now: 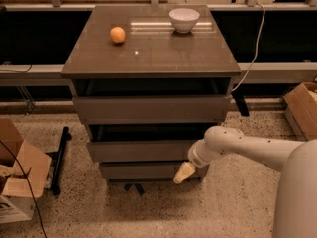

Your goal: Open middle drawer

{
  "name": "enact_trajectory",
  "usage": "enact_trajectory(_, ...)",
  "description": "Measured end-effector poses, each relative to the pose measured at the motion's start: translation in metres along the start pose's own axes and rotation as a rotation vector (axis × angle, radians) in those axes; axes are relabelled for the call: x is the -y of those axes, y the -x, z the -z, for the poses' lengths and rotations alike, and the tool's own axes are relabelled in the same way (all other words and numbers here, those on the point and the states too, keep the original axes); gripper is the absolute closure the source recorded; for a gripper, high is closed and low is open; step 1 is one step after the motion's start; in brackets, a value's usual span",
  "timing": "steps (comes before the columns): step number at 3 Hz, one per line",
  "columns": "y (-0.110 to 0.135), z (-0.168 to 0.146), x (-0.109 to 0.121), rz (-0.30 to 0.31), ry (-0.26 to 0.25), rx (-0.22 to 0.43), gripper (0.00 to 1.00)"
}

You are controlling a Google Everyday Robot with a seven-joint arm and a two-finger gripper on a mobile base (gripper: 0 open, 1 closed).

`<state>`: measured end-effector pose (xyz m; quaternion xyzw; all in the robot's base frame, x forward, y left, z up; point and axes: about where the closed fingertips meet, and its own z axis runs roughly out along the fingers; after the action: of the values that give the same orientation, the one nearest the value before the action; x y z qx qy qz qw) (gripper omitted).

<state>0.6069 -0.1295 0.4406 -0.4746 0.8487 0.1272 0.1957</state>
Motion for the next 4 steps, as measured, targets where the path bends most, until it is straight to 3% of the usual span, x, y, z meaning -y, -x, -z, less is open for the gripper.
enact_trajectory(2, 0.047, 0.049, -0.031, 0.131, -0.109, 0.031, 0.00)
enact_trajectory(3, 0.052, 0.050, -0.033, 0.150, -0.085, 0.039, 0.00)
enact_trajectory(4, 0.059, 0.045, -0.005, 0.154, -0.054, 0.057, 0.00)
